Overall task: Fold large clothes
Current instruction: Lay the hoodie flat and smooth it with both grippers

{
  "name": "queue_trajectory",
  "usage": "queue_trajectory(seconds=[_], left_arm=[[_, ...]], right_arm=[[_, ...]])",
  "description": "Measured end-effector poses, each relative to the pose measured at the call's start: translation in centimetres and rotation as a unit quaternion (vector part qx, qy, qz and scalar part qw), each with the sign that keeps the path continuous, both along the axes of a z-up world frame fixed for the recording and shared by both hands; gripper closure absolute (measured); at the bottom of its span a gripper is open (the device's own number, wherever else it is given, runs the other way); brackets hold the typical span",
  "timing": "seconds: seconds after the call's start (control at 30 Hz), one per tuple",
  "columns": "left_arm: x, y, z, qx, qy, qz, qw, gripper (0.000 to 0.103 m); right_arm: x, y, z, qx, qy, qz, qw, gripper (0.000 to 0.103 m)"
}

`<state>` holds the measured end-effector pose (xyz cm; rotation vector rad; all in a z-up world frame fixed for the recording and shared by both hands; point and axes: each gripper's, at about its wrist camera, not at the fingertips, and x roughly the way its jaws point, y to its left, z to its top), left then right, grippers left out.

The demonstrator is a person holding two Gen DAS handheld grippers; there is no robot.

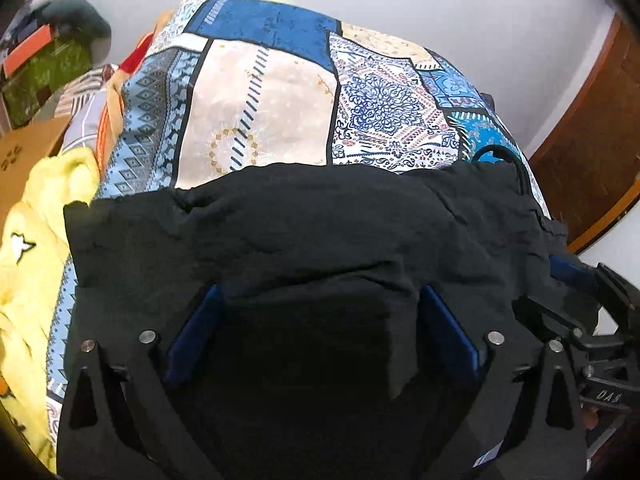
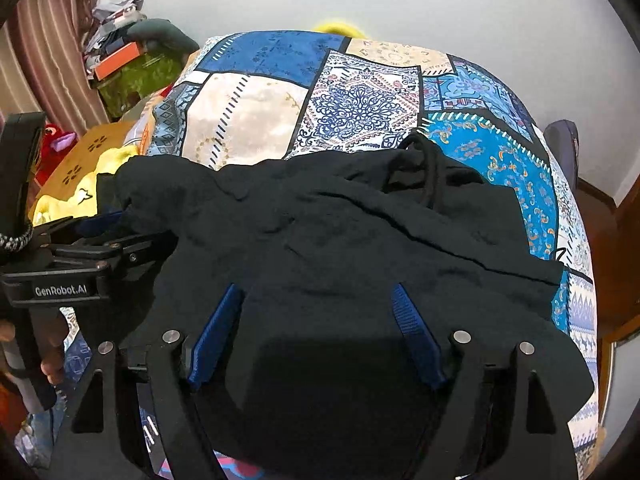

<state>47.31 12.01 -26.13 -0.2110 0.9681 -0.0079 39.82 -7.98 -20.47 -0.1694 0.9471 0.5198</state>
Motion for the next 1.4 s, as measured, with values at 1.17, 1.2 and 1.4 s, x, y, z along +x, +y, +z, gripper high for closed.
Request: queue_trajectory(seconds=[1.17, 1.2, 1.4], left_arm=[[-13.6, 11.1, -5.2, -0.386, 0.025, 0.213, 0.8975, 0.003], [-13.4, 11.2, -5.7, -0.389, 0.023, 0.224, 0.8933, 0.003], [-11.3, 11.0, -7.1, -0.404, -0.002, 0.246, 0.8809, 0.0]], right_arm=[[-4.7, 1.8, 0.8, -0.048, -0.02, 0.029, 0.998, 0.016], [-4.6, 1.9, 0.8, -0.048, -0.018, 0.033, 0.998, 0.014], [-4.3, 2.0, 0.6, -0.045, -0.01, 0.038, 0.998, 0.011]])
